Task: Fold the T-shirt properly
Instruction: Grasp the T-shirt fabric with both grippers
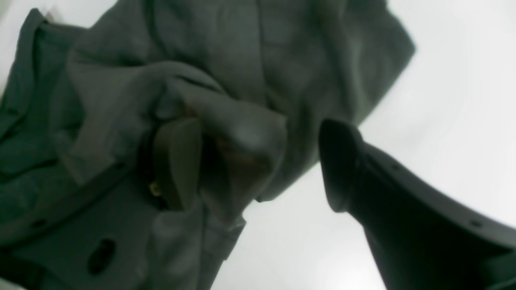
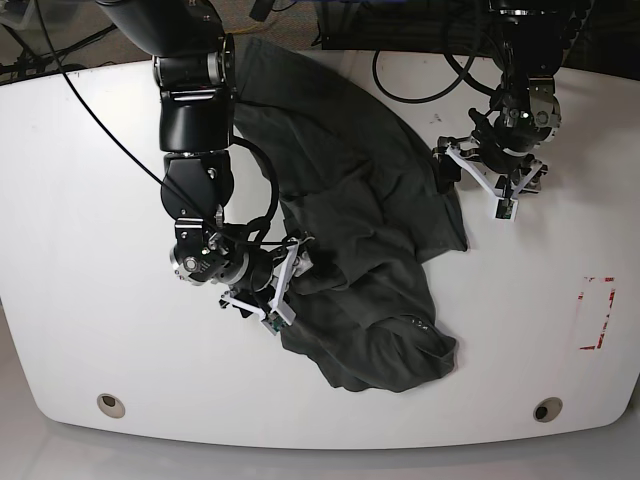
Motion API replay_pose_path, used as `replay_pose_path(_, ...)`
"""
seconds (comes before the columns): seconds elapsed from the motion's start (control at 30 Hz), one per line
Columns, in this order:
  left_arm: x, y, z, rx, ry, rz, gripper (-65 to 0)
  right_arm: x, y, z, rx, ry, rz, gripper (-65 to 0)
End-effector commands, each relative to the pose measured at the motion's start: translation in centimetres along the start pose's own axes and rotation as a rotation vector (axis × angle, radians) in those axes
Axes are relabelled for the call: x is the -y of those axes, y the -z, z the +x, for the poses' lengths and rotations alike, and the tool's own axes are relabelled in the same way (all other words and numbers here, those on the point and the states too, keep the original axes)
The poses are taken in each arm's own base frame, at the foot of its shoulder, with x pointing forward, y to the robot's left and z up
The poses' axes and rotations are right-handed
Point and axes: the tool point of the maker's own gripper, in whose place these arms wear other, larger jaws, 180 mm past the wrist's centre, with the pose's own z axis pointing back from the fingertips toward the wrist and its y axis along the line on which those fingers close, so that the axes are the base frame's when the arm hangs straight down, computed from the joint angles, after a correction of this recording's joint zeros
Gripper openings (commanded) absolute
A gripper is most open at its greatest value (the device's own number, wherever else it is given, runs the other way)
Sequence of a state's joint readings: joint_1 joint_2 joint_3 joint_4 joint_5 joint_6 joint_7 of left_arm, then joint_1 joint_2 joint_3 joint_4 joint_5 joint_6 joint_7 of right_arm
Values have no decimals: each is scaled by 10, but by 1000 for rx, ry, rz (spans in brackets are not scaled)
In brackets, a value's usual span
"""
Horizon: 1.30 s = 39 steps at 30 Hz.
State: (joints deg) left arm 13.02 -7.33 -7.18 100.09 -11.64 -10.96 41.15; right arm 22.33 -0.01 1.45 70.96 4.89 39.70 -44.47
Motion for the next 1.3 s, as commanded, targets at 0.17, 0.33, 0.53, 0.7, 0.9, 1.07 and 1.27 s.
replay_pose_path(0.17,-2,-2,15,44,7,3,-118,-2,4,17,45,11,22,-270)
replay_pose_path(0.33,-1,-1,16,48,5,1,-118,-4,12,7,39,41,42,-541)
replay_pose_path(0.53,1,-1,18,50,7,-4,-117,-1,4,17,73,19,21,-650)
replay_pose_path(0.7,0,7,29,62,-3,-7,-115,2,-19,23,103,-42,-34,-650)
replay_pose_path(0.9,-1,28,32,45,-43,-14,-115,0,-36,26,112,-86,-72,-650)
replay_pose_path(1.07,2,43,32,19,-66,-29,-115,-3,-43,27,123,-101,-84,-650)
replay_pose_path(1.27,8,57,29,-9,-89,-48,-115,-4,-52,23,128,-119,-102,-650)
